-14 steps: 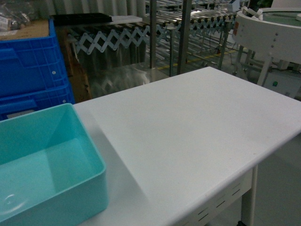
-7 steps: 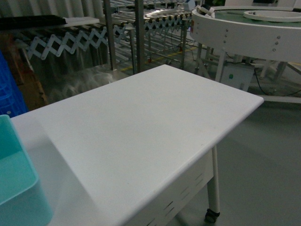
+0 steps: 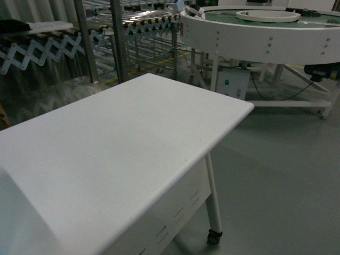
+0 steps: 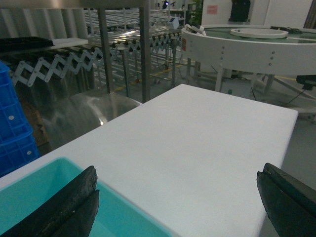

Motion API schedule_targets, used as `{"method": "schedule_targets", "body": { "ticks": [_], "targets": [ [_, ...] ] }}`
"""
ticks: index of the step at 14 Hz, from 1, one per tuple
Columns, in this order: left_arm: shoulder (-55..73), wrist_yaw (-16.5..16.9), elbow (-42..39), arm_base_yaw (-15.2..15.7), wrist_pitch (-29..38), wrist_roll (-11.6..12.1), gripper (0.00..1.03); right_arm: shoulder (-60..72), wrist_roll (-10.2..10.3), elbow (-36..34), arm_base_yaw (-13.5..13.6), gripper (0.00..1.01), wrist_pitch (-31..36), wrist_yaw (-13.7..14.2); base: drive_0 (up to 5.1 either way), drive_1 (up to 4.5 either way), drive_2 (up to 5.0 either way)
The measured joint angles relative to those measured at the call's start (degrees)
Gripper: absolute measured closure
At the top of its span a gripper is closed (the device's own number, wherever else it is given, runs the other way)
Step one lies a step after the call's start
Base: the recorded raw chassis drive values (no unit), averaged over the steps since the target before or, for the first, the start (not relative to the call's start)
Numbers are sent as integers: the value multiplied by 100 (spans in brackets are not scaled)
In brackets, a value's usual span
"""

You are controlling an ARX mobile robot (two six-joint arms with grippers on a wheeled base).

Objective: Pick red block from blue box to shelf

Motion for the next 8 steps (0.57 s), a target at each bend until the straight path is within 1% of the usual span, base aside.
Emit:
{"method": "schedule_targets", "body": {
  "ticks": [8],
  "targets": [
    [0,0,0,0,0,0,5,0,0,0,0,72,0,0,-158,-158,-158]
  ]
}}
